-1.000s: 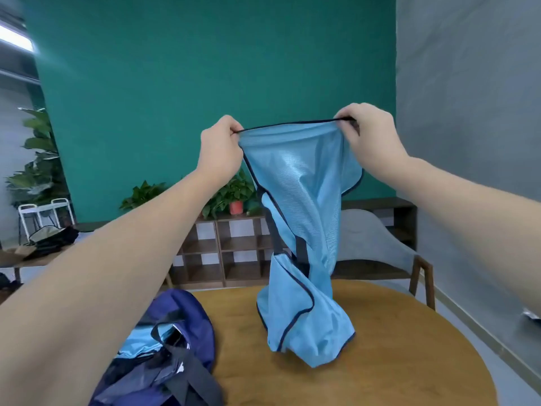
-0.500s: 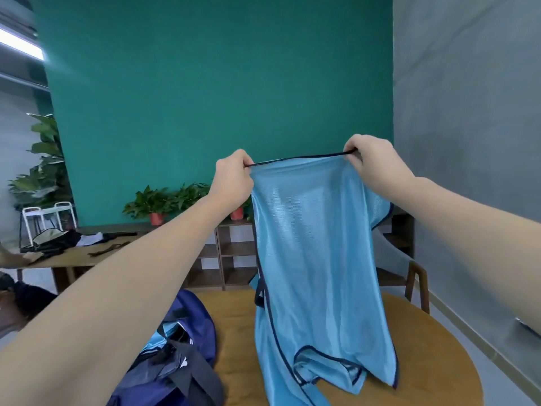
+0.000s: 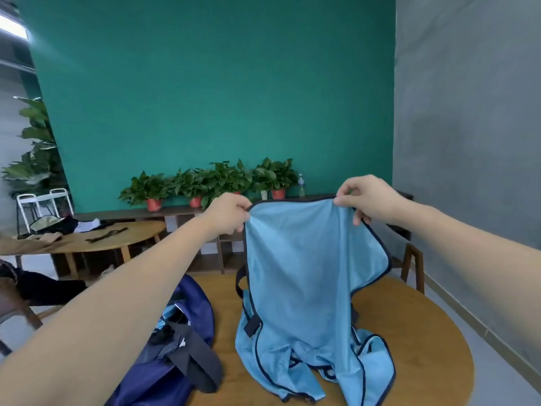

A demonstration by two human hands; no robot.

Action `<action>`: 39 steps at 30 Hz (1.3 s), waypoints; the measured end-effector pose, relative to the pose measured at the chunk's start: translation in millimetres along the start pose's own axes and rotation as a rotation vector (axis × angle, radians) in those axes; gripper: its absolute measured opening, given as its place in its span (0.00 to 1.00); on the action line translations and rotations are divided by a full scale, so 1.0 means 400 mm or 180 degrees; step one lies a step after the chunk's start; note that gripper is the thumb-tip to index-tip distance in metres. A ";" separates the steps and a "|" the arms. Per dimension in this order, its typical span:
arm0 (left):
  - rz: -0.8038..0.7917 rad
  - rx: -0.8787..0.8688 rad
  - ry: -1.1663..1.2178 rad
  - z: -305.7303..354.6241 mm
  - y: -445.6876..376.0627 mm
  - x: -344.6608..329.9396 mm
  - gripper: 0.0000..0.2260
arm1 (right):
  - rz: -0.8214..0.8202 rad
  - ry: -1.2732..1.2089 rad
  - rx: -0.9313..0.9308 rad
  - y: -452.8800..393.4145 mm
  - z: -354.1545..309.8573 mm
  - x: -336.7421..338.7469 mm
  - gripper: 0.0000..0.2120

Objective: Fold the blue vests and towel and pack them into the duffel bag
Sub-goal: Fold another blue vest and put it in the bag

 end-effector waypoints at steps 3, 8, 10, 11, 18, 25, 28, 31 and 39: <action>-0.0658 0.0020 0.0320 -0.067 0.074 -0.138 0.05 | -0.0608 -0.0277 -0.0383 0.087 0.093 -0.105 0.09; -0.1209 -0.0671 -0.0752 -0.140 0.251 -0.381 0.06 | -0.1498 -0.0009 -0.0666 0.276 0.255 -0.289 0.09; -0.1361 -0.0790 -0.0833 -0.173 0.319 -0.474 0.03 | -0.1755 0.0001 -0.0851 0.348 0.320 -0.349 0.10; -0.1421 -0.0835 -0.0862 -0.184 0.350 -0.510 0.04 | -0.1889 0.0020 -0.0952 0.381 0.349 -0.374 0.10; -0.1803 -0.1544 -0.1555 -0.215 0.471 -0.633 0.13 | -0.2753 0.0032 -0.1541 0.514 0.444 -0.471 0.14; -0.1337 -0.0736 -0.1021 -0.207 0.335 -0.589 0.19 | -0.1277 -0.0375 -0.1046 0.319 0.446 -0.423 0.19; -0.1085 -0.0288 -0.0660 -0.260 0.217 -0.616 0.08 | -0.0909 -0.0162 -0.1104 0.229 0.499 -0.438 0.17; -0.0903 -0.0043 -0.0458 -0.310 0.105 -0.667 0.09 | -0.0821 0.0209 -0.1078 0.141 0.548 -0.484 0.15; -0.0991 0.0218 -0.0315 -0.380 -0.113 -0.811 0.11 | -0.1173 0.0491 -0.0984 -0.036 0.660 -0.669 0.07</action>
Point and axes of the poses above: each hand's wrist, its own y-axis away from the middle knuckle, its own x-axis out of the back of the hand, z = x × y, the point moved 7 cm from there along -y, towards the middle knuckle, and after that the axes turned 14 degrees about -y, right-handed, at the moved point
